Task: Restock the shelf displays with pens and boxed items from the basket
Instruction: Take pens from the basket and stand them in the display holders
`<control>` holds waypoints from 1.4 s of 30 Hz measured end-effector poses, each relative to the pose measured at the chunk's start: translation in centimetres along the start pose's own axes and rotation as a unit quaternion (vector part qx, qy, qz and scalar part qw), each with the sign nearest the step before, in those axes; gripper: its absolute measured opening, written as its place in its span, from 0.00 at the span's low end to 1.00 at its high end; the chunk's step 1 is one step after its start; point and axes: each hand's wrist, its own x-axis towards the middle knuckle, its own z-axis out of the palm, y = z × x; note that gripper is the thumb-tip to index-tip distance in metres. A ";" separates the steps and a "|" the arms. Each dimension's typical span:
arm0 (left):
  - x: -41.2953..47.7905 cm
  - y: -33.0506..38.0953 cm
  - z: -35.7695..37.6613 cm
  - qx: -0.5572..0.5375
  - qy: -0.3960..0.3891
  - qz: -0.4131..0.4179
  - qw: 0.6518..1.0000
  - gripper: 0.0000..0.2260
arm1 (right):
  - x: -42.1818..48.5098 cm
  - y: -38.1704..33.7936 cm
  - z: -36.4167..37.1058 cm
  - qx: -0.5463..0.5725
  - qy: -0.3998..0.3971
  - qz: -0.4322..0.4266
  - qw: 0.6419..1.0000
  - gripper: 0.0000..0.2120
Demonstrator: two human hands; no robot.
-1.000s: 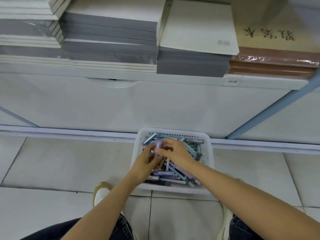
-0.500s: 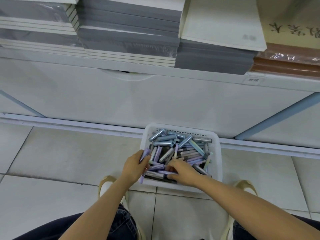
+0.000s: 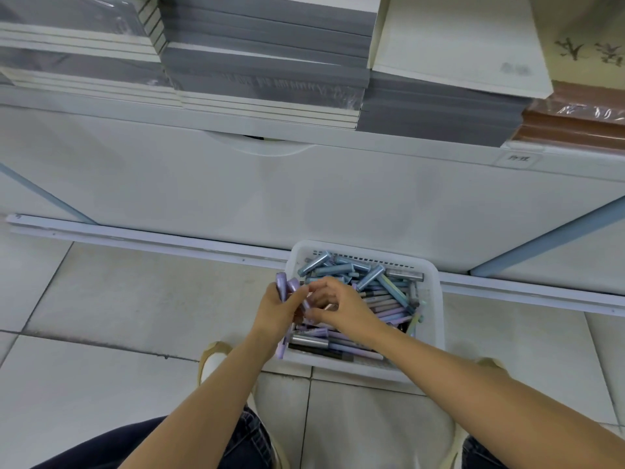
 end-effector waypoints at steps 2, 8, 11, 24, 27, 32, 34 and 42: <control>0.2 -0.1 -0.5 -0.012 -0.008 -0.003 1.000 0.08 | 0.0 -0.2 0.2 0.034 0.002 -0.001 0.999 0.15; 0.5 -0.6 -2.0 0.008 0.040 0.037 0.998 0.07 | -0.4 1.9 0.1 -0.145 0.030 -0.008 0.989 0.06; 0.6 -0.9 -2.9 0.022 0.038 0.013 0.999 0.06 | -0.9 3.4 0.2 -0.343 -0.046 0.006 0.938 0.15; 0.8 -2.4 -2.9 0.068 0.028 -0.033 0.997 0.11 | -1.2 3.6 2.9 -0.463 -0.128 0.036 0.876 0.12; 0.6 -2.0 -2.8 0.057 0.033 -0.029 0.997 0.12 | -1.1 2.7 1.4 -0.324 -0.117 0.063 0.936 0.09; -0.5 0.5 -1.0 -0.040 0.011 0.015 0.999 0.11 | -1.5 -1.4 -2.2 -0.100 -0.025 0.053 0.993 0.06; -1.4 2.2 0.5 -0.080 -0.039 0.040 0.995 0.12 | -1.9 -3.4 -3.1 -0.051 -0.007 0.031 0.998 0.08; -4.7 10.2 4.5 -0.148 -0.015 0.134 0.980 0.07 | -3.8 -12.1 -6.3 -0.018 -0.032 -0.029 0.999 0.09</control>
